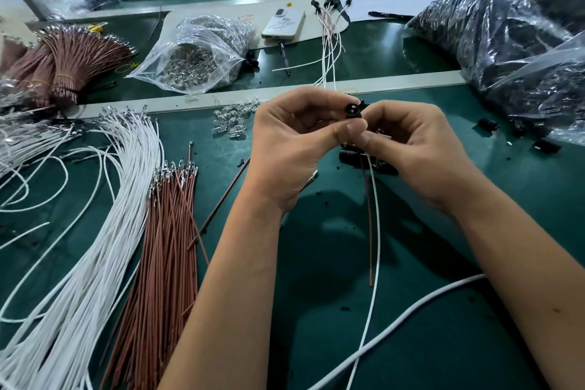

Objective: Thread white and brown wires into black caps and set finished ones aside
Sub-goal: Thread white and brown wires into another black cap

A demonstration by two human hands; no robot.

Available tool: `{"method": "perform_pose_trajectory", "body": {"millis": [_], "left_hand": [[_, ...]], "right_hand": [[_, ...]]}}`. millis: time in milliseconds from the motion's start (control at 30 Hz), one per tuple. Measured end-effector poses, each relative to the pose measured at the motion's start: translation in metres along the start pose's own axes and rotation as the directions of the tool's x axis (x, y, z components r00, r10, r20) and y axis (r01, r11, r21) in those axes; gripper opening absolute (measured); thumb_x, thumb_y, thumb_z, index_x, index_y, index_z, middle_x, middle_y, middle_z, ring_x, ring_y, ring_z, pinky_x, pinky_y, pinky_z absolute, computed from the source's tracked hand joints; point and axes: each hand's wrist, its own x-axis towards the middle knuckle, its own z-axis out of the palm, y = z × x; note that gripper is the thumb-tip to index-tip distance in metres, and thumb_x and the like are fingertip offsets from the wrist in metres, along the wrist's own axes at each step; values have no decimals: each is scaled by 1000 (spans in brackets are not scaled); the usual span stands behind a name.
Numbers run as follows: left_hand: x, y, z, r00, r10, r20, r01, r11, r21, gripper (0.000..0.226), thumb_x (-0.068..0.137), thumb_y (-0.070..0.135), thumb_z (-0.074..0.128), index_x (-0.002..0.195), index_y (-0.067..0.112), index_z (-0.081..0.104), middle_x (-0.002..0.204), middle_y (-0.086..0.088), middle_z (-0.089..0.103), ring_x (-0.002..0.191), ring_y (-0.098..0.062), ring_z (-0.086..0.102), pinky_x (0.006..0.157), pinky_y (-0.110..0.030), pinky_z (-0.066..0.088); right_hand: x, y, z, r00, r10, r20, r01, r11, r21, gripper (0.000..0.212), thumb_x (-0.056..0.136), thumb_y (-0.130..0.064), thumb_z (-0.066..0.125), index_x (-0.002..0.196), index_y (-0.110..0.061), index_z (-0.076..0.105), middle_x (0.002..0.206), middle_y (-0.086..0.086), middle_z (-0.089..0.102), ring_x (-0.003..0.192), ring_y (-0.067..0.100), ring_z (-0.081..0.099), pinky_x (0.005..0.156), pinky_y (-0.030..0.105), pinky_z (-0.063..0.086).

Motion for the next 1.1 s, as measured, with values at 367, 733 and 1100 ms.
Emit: {"method": "perform_pose_trajectory", "body": {"millis": [367, 733, 1100], "left_hand": [[-1, 1, -2, 999, -28, 46, 29, 1000, -11, 24, 75, -17, 73, 87, 3, 69, 81, 0, 73, 72, -13, 67, 68, -26, 56], [-1, 3, -3, 998, -67, 10, 67, 998, 10, 10, 86, -8, 69, 93, 0, 72, 77, -1, 73, 70, -11, 66, 67, -22, 53], [1, 1, -3, 995, -75, -64, 79, 995, 63, 10, 85, -3, 73, 96, -4, 72, 75, -5, 72, 69, -14, 67, 67, -24, 56]], "right_hand": [[1, -1, -2, 977, 61, 205, -98, 980, 171, 30, 90, -29, 68, 96, 1, 67, 82, 11, 61, 78, 20, 56, 76, 28, 48], [0, -2, -2, 998, 46, 36, -50, 989, 141, 4, 79, -17, 79, 82, -19, 81, 81, 1, 76, 76, 11, 68, 75, 20, 55], [1, -2, 3, 998, 45, 32, -47, 998, 52, 14, 92, -24, 71, 91, -10, 71, 79, 7, 67, 71, 14, 63, 70, 24, 54]]}}
